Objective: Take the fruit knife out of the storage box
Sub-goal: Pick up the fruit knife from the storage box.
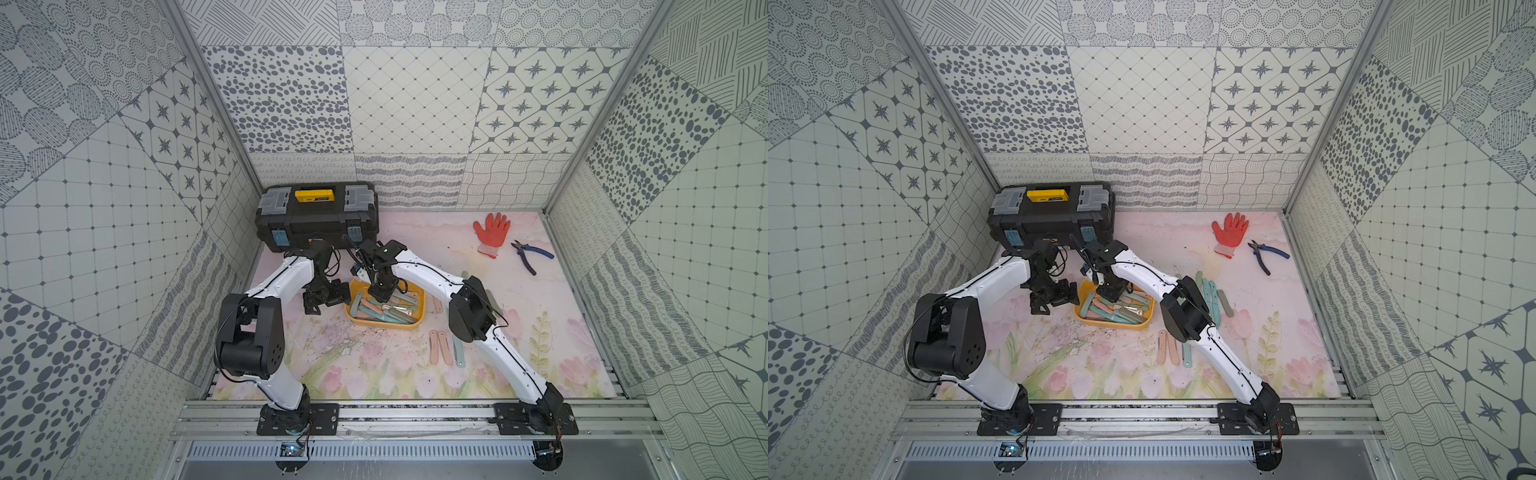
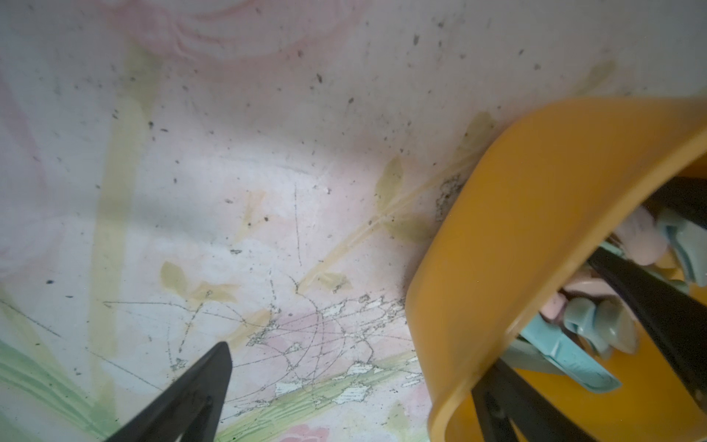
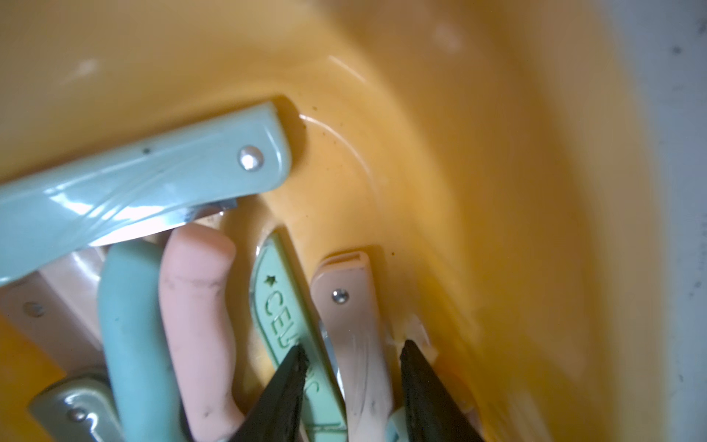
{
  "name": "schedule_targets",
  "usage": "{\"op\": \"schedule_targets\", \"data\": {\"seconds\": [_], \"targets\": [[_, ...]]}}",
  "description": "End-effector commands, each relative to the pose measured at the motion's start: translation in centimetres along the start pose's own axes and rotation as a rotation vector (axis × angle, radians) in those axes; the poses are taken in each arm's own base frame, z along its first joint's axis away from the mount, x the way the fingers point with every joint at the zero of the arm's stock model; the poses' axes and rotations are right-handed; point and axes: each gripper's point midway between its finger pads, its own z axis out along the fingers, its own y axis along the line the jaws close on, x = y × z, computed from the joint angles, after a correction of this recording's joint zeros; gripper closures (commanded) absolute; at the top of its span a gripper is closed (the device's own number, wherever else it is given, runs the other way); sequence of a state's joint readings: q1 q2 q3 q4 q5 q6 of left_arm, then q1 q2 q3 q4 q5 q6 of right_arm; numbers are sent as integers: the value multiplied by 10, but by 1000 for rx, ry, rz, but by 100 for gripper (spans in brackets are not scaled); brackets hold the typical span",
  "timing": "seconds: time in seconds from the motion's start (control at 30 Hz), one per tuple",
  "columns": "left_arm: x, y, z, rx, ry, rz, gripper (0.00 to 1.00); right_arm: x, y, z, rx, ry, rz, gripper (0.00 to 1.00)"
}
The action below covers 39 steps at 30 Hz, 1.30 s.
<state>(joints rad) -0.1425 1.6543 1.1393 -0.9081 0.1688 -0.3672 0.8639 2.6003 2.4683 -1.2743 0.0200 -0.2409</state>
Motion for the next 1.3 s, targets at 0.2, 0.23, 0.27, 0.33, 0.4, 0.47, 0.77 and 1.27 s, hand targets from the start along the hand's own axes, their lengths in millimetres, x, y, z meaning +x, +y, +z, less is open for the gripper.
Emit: {"op": "schedule_targets", "data": {"seconds": [0.2, 0.23, 0.27, 0.33, 0.4, 0.47, 0.77, 1.27], "targets": [[4, 5, -4, -31, 14, -19, 5, 4, -8, 24, 29, 37, 25, 74], [4, 5, -4, -32, 15, -18, 5, 1, -7, 21, 22, 24, 28, 75], [4, 5, -4, -32, 15, -17, 5, -2, -6, 18, 17, 7, 33, 76], [4, 5, -4, -33, 15, -18, 5, -10, -6, 10, 13, -30, 40, 78], [4, 6, -4, -35, 15, -18, 5, -16, -5, 1, 7, -61, 46, 78], [4, 6, -4, -34, 16, -19, 5, -22, -5, -8, 1, -88, 50, 79], [4, 5, -5, -33, 12, -18, 5, -10, -6, 0, 16, -36, 50, 61], [4, 5, -5, -29, 12, -18, 6, 6, -6, 33, 66, 54, 38, 62]]}}
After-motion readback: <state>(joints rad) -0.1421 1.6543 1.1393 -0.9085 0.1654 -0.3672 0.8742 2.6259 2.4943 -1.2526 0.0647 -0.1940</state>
